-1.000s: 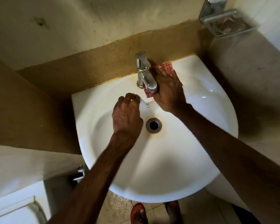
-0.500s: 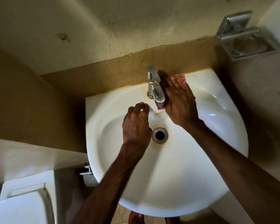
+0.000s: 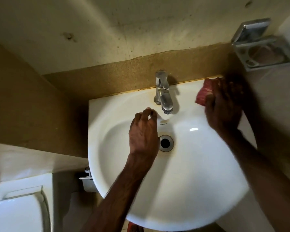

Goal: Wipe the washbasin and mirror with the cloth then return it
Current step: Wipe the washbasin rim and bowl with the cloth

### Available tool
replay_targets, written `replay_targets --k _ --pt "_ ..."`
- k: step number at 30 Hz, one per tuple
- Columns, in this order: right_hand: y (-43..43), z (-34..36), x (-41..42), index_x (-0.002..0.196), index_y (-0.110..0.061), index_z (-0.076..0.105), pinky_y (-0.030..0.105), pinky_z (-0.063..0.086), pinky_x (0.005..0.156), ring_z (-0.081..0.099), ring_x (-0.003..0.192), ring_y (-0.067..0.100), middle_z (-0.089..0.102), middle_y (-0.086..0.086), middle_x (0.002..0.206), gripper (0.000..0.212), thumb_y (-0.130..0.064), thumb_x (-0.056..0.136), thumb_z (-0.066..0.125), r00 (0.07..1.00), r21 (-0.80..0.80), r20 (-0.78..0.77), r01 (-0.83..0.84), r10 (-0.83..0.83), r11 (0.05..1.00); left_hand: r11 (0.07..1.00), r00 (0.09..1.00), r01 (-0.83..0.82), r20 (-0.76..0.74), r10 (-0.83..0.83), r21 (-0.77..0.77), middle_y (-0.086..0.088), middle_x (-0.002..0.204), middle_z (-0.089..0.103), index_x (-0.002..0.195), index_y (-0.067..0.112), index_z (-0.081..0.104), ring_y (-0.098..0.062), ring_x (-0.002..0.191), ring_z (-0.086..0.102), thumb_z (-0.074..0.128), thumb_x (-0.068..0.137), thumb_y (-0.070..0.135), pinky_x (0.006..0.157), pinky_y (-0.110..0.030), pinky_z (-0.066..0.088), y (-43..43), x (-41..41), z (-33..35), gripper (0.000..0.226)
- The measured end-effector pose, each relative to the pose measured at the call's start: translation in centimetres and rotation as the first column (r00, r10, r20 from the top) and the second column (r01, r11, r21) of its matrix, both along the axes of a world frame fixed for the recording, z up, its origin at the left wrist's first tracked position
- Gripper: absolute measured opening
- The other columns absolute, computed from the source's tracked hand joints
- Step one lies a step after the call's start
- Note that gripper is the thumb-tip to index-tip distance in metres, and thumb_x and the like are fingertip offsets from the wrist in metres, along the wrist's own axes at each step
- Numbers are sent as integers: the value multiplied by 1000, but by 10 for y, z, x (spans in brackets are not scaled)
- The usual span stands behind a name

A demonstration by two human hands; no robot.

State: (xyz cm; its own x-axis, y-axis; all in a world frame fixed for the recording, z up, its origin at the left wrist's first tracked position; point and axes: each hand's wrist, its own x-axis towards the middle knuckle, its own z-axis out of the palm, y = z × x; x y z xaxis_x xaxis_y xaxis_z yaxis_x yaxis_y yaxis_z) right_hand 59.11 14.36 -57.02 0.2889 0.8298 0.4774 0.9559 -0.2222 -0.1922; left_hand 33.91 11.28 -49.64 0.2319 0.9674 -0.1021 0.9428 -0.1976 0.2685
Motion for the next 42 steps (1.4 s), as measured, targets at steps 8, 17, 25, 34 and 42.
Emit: replay_targets --k 8,17,25,34,42 --pt "7 -5 -74 148 -15 55 56 30 122 39 152 28 45 8 161 48 -31 104 44 912 -10 -19 -411 410 912 999 999 -35 1 35 6 5 158 36 151 20 39 -21 137 38 54 77 -5 104 -30 43 -1 0 -4 80" --pt "25 -2 16 150 -16 50 57 41 115 54 134 42 54 19 151 58 -49 107 31 975 -16 -193 114 -115 993 1000 1000 -16 21 16 17 5 157 34 150 18 38 -22 132 40 55 75 -4 100 -31 45 -3 1 -3 80" --pt "8 -9 -86 147 -11 56 60 30 122 37 153 28 44 12 161 47 -29 106 43 911 41 -3 -411 412 911 1000 999 7 -42 -6 27 5 152 41 145 18 43 -23 127 44 54 73 -7 94 -31 46 2 0 -3 77" --pt "17 -11 22 140 -18 61 50 43 114 57 133 40 62 15 144 44 -39 111 37 984 69 -176 -24 36 997 996 995 72 -68 -69 49 0 150 41 147 13 39 -24 121 48 53 76 -5 97 -31 44 1 -7 -3 75" --pt "20 -7 -91 135 -15 66 58 32 120 49 145 28 60 9 148 36 -22 103 52 948 159 -167 -244 270 957 990 988 133 -87 -129 45 7 155 37 149 19 38 -22 127 45 55 78 -2 93 -29 46 6 -16 -2 76"
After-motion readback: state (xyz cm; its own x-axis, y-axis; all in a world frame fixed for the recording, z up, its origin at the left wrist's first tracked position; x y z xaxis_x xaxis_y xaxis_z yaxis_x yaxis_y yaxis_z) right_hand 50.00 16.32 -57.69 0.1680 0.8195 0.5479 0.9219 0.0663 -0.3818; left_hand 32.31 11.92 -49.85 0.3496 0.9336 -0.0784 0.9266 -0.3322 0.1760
